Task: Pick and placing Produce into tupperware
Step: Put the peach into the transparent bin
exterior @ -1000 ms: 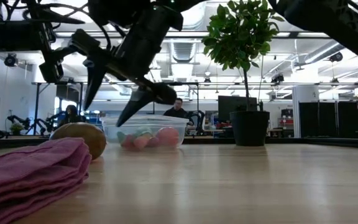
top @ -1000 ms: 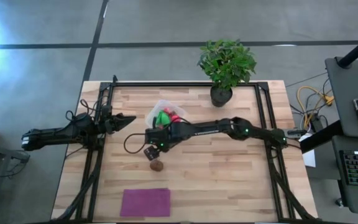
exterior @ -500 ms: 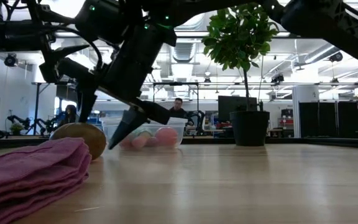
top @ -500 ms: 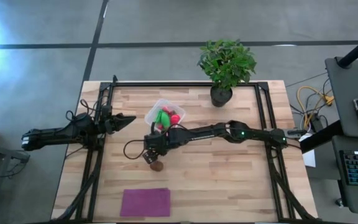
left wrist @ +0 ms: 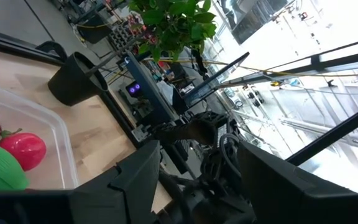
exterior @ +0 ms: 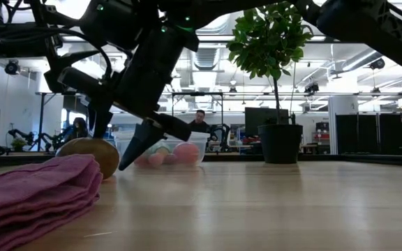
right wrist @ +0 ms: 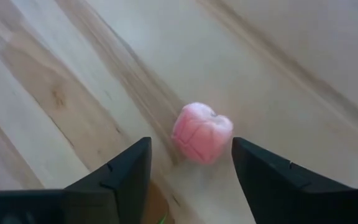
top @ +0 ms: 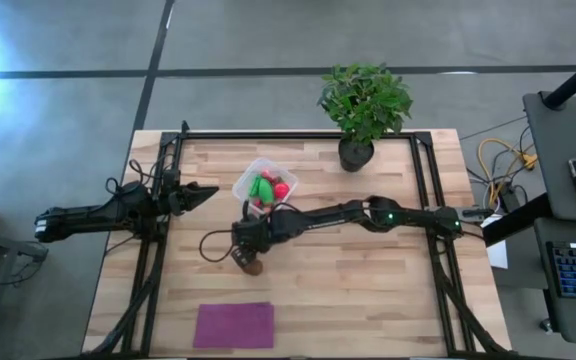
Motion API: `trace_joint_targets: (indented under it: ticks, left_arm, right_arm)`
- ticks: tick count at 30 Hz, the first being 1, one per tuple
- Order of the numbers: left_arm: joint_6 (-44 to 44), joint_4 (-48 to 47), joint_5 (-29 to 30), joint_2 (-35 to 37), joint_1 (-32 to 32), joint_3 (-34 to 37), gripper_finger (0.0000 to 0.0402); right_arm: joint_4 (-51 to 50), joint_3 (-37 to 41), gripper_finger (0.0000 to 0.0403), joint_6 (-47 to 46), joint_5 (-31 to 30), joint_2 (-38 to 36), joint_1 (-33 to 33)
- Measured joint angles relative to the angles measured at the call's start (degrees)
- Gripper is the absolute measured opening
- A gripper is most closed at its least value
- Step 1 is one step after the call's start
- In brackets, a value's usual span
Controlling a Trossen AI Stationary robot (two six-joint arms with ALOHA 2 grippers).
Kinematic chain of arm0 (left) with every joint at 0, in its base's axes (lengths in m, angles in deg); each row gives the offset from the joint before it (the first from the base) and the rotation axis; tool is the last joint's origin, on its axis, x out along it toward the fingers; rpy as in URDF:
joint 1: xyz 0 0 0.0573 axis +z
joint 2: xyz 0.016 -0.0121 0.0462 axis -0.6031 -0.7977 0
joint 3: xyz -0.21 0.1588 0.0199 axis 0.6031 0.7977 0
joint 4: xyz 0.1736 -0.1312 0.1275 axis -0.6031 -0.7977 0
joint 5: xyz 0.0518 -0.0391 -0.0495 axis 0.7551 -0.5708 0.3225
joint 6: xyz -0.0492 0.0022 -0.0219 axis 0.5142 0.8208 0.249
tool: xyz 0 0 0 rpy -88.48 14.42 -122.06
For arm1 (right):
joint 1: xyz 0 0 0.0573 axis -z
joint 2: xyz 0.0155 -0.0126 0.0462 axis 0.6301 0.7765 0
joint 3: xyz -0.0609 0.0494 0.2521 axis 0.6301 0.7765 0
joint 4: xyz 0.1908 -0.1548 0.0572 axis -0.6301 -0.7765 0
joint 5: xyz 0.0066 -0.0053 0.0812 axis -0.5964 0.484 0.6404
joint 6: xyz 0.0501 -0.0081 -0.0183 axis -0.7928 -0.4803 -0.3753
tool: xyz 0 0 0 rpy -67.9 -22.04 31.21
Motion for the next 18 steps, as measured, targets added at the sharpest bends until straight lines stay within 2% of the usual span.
trace_joint_targets:
  ticks: [8, 18]
  left_arm:
    - [0.0, 0.0, 0.0, 0.0, 0.0, 0.0, 0.0201]
    - [0.0, 0.0, 0.0, 0.0, 0.0, 0.0, 0.0201]
  right_arm:
    - [0.1, 0.3, 0.0193, -0.9, -1.6, 0.6, -0.6]
    - [2.1, 0.3, 0.0191, -1.7, -2.0, 0.9, -0.7]
